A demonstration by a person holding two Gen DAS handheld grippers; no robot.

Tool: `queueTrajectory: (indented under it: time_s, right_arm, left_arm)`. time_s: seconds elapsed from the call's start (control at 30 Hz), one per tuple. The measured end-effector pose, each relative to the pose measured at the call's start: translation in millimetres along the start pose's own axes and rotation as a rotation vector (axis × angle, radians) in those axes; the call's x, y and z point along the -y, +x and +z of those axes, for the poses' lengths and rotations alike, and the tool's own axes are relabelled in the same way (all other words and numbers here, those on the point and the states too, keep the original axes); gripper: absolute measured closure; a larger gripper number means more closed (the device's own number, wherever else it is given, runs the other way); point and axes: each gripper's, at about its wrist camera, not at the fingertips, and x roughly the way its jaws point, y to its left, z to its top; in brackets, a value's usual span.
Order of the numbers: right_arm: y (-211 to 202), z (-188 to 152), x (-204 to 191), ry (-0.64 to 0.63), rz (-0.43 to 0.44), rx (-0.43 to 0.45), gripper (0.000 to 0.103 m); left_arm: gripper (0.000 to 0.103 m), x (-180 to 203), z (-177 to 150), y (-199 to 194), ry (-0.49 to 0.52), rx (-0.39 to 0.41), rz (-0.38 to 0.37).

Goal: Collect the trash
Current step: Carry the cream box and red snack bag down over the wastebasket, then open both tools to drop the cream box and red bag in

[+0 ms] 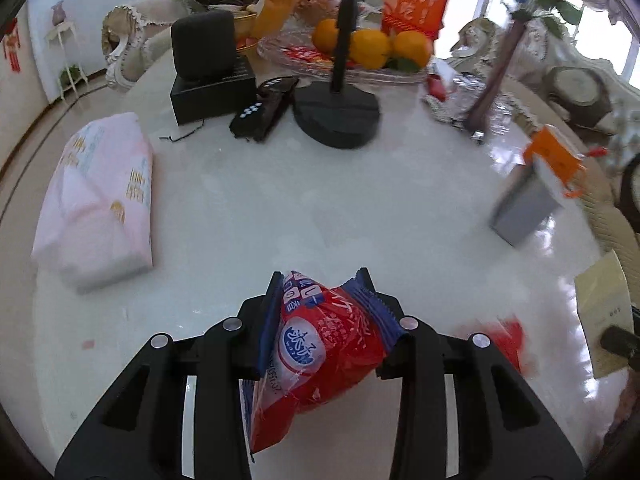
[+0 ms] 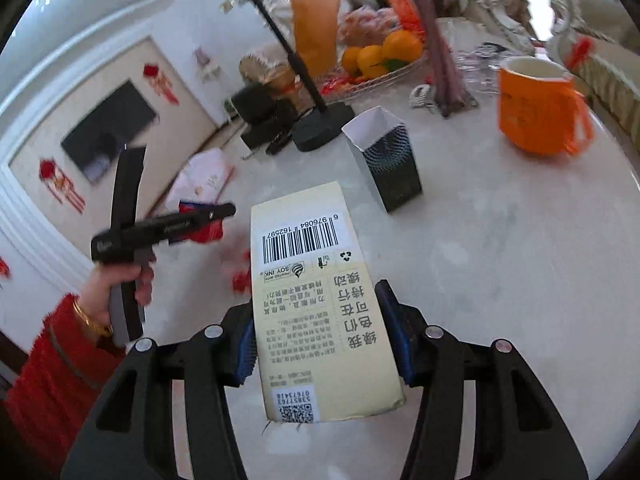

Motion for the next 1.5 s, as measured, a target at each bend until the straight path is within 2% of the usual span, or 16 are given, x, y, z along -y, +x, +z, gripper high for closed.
queueTrajectory:
  time_s: [0.13,0.3,0.4,0.5,0.63,0.73,0.8,0.83,0.97,1.07,1.17,1.2,1.27,1.33,1.4,1.5]
  right_arm:
    - [-31,-28,-6,0.042,0.035,0.051,0.052]
    - [-67,-76,-32,0.012,0.095,0.082,0.052]
    - [-95,-120,-58,-0.018,0.137,0.110,0.052]
    - [-122,-171,-86,-0.028,0.181,0.111,0.052]
    - [-142,-252,-122,-0.015,0.191,0.038,0.052]
    - [-133,-301,-129,0.027,0.184,-0.058,0.052]
    - [-114,-327,-120,0.075,0.158,-0.133,0.052]
    - [-98,-340,-110,0.099,0.105,-0.168,0.052]
    - [-33,-371,-80,0.103,-0.140,-0.276,0.052]
    - [-5,-383,-74,0.085,-0.187,-0.324,0.052]
    - [0,-385,-79,0.038,-0.197,-0.331,0.052]
    - [2,-384,-79,0.034,-0.196,-0.329,0.051]
    - [8,-383,-79,0.033,-0.189,-0.333,0.047]
    - [11,-388,-79,0.040,-0.197,-0.343,0.028]
    - [6,-398,-81,0.041,-0.219,-0.340,0.024]
    - [5,-403,-76,0.065,-0.220,-0.338,0.024]
  left_arm:
    - [0.067,9,-26,-38,0.026,0.028,-0.050]
    - [0.067,29,-92,-113,0.056,0.083,-0.161]
    - [0.067,51,-163,-174,0.102,0.140,-0.239]
    - [0.067,76,-228,-219,0.187,0.183,-0.259]
    - [0.067,100,-326,-249,0.217,0.134,-0.316]
    - [0.067,112,-390,-242,0.218,0.043,-0.320]
    - [0.067,116,-427,-216,0.186,-0.051,-0.322]
    - [0.067,117,-444,-196,0.164,-0.081,-0.286]
    - [0.067,118,-477,-126,0.106,-0.152,-0.173]
    - [0.066,113,-491,-85,0.055,-0.224,-0.127]
    - [0.064,112,-497,-71,0.055,-0.263,-0.097]
    - [0.060,113,-497,-69,0.058,-0.268,-0.096]
    - [0.041,118,-495,-68,0.074,-0.269,-0.098]
    - [0.019,123,-496,-69,0.112,-0.264,-0.045]
    - [0.013,127,-497,-67,0.123,-0.254,-0.047]
    - [0.012,129,-494,-69,0.128,-0.243,-0.051]
